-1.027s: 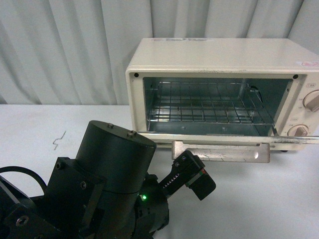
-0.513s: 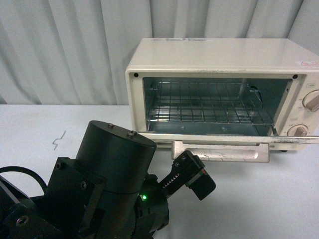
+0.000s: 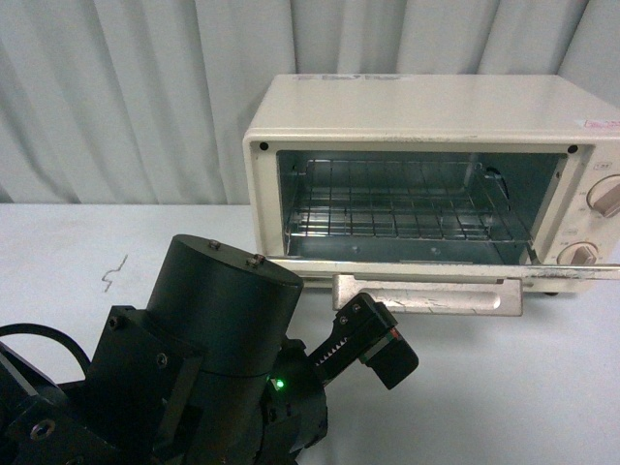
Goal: Open oven
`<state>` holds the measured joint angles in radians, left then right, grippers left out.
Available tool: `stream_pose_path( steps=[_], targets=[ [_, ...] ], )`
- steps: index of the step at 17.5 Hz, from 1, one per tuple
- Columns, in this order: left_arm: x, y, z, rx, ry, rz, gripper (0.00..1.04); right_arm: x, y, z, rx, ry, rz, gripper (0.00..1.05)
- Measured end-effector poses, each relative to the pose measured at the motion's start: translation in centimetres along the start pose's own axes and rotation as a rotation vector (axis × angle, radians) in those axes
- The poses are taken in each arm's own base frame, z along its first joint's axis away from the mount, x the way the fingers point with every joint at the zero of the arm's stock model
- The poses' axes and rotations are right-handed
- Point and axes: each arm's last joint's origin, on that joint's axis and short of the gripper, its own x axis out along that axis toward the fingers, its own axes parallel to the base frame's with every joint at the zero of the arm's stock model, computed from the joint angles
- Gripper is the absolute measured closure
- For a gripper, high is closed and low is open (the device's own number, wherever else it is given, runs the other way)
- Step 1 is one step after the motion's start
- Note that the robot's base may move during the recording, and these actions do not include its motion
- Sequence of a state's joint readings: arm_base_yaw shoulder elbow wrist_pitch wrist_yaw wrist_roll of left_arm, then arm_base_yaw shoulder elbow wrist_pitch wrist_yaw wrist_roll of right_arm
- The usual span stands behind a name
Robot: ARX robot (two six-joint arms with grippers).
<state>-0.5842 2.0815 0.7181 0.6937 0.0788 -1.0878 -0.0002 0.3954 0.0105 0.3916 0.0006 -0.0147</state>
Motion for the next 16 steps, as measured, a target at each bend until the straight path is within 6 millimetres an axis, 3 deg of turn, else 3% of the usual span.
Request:
stream_pose_path(
  steps=[16],
  targets=[
    [0.0,0.0,0.0,0.000,0.000,0.001,0.07,-2.6,0.0,-0.2,0.000,-0.002,0.001,1.03]
  ],
)
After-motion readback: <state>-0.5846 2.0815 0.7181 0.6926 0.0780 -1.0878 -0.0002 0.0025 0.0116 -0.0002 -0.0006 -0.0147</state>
